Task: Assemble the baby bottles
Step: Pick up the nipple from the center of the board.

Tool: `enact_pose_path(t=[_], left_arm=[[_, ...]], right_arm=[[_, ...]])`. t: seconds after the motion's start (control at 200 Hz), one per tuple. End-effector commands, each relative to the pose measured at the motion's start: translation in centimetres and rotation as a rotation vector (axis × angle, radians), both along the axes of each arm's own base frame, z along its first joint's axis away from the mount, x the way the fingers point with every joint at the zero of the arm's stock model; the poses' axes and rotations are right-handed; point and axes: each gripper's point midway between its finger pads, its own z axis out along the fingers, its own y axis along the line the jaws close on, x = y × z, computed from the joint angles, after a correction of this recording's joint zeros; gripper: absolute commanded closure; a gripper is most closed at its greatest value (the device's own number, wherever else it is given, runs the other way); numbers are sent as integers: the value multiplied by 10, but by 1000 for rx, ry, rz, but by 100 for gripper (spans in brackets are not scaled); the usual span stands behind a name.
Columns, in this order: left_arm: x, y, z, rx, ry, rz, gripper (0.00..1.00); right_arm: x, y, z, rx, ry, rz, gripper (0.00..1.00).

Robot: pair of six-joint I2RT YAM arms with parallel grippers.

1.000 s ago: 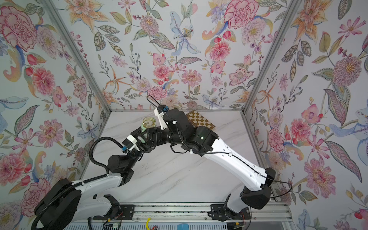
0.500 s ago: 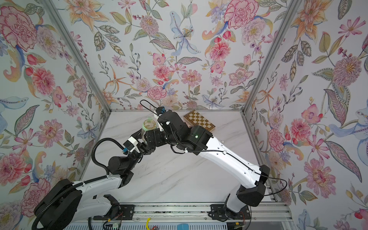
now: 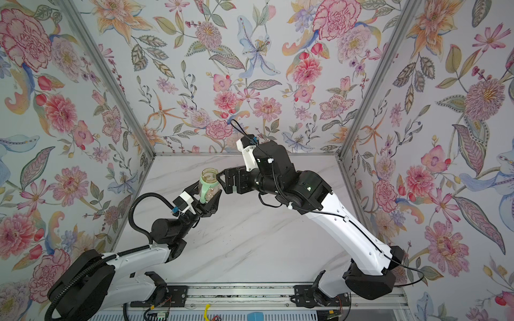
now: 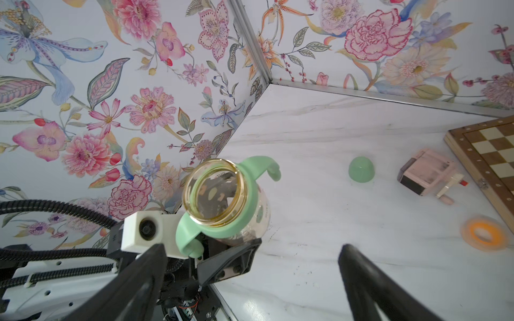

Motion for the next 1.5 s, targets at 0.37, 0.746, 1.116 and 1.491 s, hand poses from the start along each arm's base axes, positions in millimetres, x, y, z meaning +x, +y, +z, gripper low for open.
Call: enact_pose_path(t=[0.37, 0.746, 1.116, 1.491], left_arm=[[-82, 44, 49, -149, -284, -121, 97], [-98, 62, 29, -146, -219, -96, 97], [-97, 64, 28, -122, -204, -66, 97], [-96, 66, 25, -122, -199, -48, 96]], right_arm=[[141, -247, -212, -430, 354, -586, 5], [176, -219, -349, -814, 473, -377, 36], [180, -226, -382, -910, 514, -388, 60], [171, -223, -357, -856, 491, -404, 91]])
